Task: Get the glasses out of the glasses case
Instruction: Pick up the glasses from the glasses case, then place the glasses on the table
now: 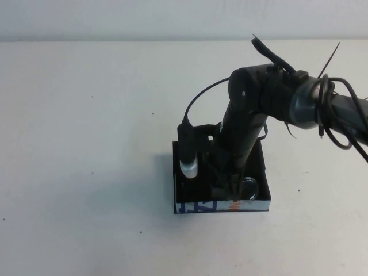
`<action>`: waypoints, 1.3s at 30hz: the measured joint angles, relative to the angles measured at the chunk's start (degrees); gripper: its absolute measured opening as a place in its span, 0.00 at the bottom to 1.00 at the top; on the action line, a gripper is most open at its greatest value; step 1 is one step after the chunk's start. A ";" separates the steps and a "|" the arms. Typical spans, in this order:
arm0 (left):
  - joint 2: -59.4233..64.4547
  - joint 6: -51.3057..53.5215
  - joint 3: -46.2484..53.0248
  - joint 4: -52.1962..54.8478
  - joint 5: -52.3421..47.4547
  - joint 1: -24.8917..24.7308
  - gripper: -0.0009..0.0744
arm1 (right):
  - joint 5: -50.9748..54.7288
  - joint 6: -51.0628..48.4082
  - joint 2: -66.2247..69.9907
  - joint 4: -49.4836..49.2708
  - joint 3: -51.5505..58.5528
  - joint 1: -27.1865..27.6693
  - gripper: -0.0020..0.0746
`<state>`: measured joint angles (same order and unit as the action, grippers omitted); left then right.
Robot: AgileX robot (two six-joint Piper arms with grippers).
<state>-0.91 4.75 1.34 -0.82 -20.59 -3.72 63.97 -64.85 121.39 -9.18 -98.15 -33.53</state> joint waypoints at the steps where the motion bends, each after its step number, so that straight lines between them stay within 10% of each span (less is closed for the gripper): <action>1: 0.00 0.00 0.00 0.00 0.00 0.00 0.01 | -0.26 0.00 0.21 0.00 0.00 0.00 0.52; 11: 0.00 0.00 0.00 0.00 0.00 0.00 0.01 | 0.92 1.52 0.24 -0.95 -0.28 0.10 0.10; 19: 0.00 0.00 0.00 0.00 0.00 0.00 0.01 | 2.87 10.43 -10.02 -0.76 -0.28 1.97 0.10; 26: 0.00 0.00 0.00 0.00 0.00 0.00 0.01 | 6.04 37.14 -19.21 -1.44 3.14 8.33 0.10; 39: 0.00 0.00 0.00 0.00 0.00 0.00 0.01 | -6.65 49.67 -28.86 -7.79 36.66 26.02 0.10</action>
<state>-0.91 4.75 1.34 -0.82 -20.59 -3.72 57.32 -15.18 92.53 -16.97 -61.49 -7.50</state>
